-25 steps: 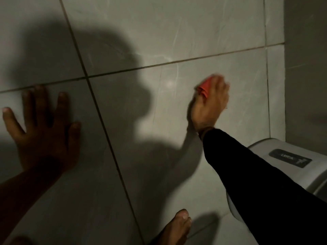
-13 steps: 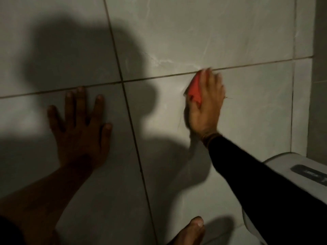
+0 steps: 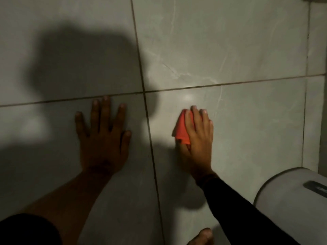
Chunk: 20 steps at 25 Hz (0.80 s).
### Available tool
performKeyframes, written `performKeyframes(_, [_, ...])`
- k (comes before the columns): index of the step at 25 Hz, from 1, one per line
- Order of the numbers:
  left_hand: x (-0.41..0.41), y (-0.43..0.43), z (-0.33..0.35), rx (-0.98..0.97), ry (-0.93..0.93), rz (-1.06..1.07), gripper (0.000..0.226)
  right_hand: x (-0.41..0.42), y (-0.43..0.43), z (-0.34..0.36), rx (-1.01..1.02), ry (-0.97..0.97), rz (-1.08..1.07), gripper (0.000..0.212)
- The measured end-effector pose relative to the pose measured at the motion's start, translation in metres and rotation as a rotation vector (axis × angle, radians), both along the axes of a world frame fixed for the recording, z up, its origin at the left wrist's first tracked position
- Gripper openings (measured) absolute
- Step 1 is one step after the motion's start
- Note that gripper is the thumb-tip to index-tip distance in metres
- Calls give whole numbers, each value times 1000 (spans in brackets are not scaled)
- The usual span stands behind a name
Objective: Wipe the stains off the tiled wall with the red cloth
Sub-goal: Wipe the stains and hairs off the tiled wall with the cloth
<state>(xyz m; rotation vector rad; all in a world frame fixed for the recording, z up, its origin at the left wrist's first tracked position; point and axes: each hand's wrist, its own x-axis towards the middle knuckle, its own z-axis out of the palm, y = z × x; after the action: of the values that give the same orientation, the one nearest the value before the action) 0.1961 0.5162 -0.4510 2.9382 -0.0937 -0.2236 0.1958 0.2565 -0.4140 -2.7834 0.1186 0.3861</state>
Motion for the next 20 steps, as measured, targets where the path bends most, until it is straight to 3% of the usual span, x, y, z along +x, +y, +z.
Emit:
performKeyframes(3, [2, -1, -2, 8, 6, -7, 74, 68, 26, -10, -1, -113, -177, 83])
performKeyframes(5, [3, 1, -1, 1, 4, -10, 74, 68, 67, -12, 46, -161, -38, 78])
performKeyframes(8, [-1, 2, -1, 3, 19, 4, 75, -26, 67, -2, 50, -66, 273, 64])
performKeyframes(11, [1, -1, -4, 19, -4, -5, 75, 1, 28, -13, -39, -108, 90, 71])
performKeyframes(13, [1, 2, -6, 4, -9, -16, 75, 34, 51, -17, -19, -122, -26, 75])
performKeyframes(15, [-1, 4, -5, -3, -14, -16, 75, -8, 68, -18, 44, -132, 127, 64])
performKeyframes(17, [-1, 4, -5, -7, -1, -2, 76, -85, 48, 3, 62, -16, 245, 62])
performKeyframes(20, [-1, 2, -8, 4, 0, -1, 75, -69, -29, 3, -41, 10, -3, 69])
